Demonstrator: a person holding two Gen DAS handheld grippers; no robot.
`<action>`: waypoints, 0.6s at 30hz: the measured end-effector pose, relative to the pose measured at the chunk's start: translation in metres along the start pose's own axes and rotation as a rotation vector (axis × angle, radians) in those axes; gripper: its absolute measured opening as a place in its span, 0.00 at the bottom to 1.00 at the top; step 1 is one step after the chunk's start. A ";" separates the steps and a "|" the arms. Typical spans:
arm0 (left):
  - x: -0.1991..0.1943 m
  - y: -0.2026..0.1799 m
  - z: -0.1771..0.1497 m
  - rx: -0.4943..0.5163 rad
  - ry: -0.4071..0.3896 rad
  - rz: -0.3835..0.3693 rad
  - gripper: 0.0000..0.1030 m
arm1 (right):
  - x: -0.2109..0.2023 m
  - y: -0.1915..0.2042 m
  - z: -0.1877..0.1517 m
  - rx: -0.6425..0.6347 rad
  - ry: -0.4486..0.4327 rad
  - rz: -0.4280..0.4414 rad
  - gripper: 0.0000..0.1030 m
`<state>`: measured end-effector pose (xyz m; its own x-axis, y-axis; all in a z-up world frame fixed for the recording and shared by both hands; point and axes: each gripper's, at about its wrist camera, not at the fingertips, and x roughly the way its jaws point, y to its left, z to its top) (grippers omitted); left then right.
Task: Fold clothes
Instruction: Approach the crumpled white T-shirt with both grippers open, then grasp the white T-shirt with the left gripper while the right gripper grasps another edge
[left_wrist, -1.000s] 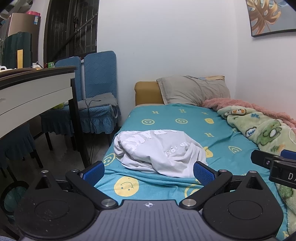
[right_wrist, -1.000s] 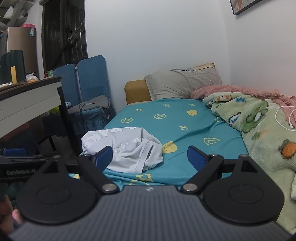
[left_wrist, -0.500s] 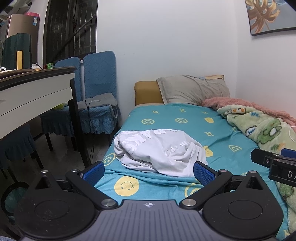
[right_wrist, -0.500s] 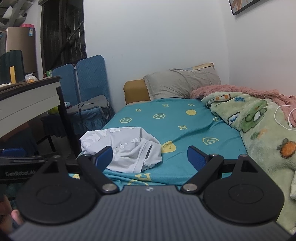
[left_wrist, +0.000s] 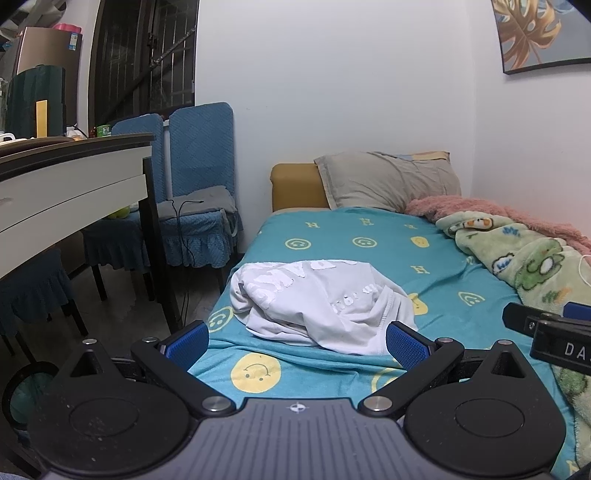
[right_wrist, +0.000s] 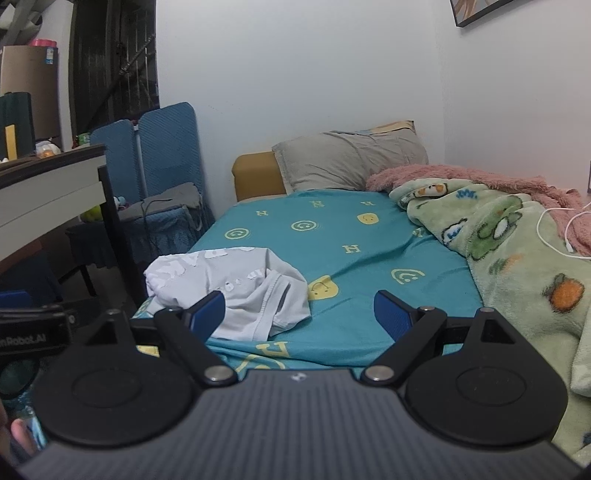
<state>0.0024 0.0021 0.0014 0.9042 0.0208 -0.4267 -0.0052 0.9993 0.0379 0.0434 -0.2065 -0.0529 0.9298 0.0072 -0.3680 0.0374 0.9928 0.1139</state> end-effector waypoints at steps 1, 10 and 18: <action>0.000 0.002 0.001 -0.005 0.001 0.001 1.00 | 0.001 0.003 0.002 0.005 0.005 -0.009 0.86; -0.001 0.027 0.006 -0.051 -0.029 0.019 1.00 | 0.005 0.040 0.053 0.035 -0.064 0.026 0.86; 0.014 0.031 0.001 -0.035 0.034 0.022 1.00 | 0.013 0.026 0.096 0.034 -0.185 0.014 0.86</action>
<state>0.0155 0.0330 -0.0026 0.8886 0.0435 -0.4566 -0.0407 0.9990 0.0161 0.0920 -0.1922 0.0339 0.9816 -0.0041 -0.1910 0.0333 0.9882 0.1498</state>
